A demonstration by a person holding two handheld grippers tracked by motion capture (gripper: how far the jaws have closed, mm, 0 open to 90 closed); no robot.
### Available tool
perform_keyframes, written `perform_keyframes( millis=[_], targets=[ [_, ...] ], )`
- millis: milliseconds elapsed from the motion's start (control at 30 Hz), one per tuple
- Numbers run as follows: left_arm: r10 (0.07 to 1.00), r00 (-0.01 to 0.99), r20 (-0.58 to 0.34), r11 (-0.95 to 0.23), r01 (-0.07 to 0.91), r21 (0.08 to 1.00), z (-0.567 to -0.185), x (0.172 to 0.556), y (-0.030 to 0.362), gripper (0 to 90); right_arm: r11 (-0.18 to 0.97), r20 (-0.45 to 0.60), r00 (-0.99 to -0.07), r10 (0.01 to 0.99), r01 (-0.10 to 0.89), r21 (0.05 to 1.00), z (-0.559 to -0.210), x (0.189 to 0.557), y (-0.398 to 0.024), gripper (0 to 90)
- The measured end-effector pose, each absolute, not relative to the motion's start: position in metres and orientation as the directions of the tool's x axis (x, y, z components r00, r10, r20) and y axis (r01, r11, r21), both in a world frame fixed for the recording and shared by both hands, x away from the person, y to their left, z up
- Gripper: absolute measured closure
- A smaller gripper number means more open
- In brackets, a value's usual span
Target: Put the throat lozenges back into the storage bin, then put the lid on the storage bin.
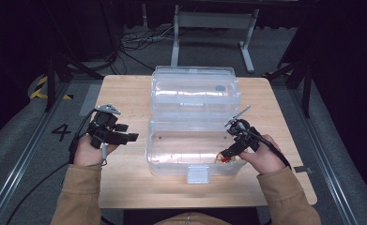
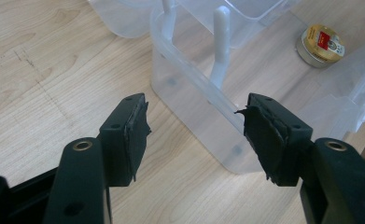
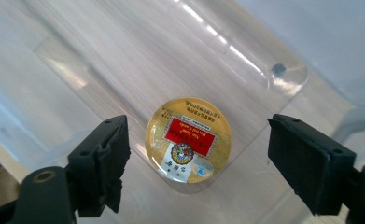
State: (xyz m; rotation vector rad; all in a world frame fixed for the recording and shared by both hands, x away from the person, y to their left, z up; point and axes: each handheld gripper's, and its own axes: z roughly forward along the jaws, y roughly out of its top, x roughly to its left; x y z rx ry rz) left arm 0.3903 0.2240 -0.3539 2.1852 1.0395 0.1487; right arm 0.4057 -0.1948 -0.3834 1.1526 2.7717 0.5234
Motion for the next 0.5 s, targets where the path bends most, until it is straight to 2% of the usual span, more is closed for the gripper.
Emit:
perform_keyframes(
  millis=[267, 500],
  targets=[
    [0.702, 0.688, -0.185, -0.445, 0.626, 0.641, -0.353, 0.389, 0.219, 40.2, 0.637, 0.074, -0.727, 0.682, 0.641, 0.429, -0.356, 0.401, -0.205, 31.0],
    [0.691, 0.699, -0.186, -0.456, 0.621, 0.638, -0.352, 0.388, 0.216, 40.2, 0.641, 0.054, -0.757, 0.652, 0.587, 0.494, -0.331, 0.404, -0.203, 31.6]
  ],
)
